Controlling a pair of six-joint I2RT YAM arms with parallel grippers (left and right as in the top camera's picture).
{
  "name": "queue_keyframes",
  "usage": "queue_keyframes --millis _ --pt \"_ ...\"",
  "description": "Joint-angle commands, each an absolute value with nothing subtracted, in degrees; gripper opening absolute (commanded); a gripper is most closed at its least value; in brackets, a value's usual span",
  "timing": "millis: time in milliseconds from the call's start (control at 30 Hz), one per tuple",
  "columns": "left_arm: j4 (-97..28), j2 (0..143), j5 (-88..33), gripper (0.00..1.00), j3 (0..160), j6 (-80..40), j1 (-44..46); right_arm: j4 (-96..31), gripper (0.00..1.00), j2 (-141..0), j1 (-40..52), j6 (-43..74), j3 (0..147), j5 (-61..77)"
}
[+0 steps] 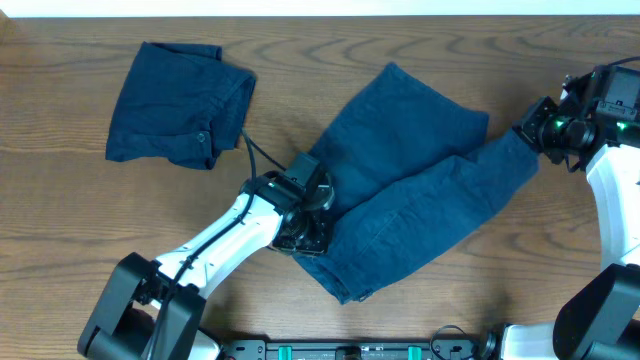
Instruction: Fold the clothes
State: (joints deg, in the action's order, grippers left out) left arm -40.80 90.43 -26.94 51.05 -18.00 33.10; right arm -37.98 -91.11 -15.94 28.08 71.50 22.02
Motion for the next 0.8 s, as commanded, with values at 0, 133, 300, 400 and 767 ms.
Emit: queue_keyframes --millis 0,133,300,400,767 --pt "-45.7 86.6 -26.6 0.06 53.4 -18.3 32.8 -35.2 0.01 -90.2 -16.2 27.8 71.8 22.8" --pt "-51.0 80.2 -26.5 0.06 54.8 -18.3 32.8 -31.4 0.01 -89.6 -16.2 27.6 72.1 25.7" --pt "-53.5 69.8 -25.6 0.06 54.8 -18.3 32.8 -25.0 0.01 -89.1 -16.1 27.6 72.1 30.2" --pt "-55.0 65.7 -23.0 0.06 54.8 -18.3 32.8 -21.0 0.01 -89.1 -14.9 27.6 72.1 30.8" --pt "-57.8 66.7 -7.6 0.06 54.5 -18.3 32.8 -7.2 0.01 -91.0 -4.2 27.6 72.1 23.3"
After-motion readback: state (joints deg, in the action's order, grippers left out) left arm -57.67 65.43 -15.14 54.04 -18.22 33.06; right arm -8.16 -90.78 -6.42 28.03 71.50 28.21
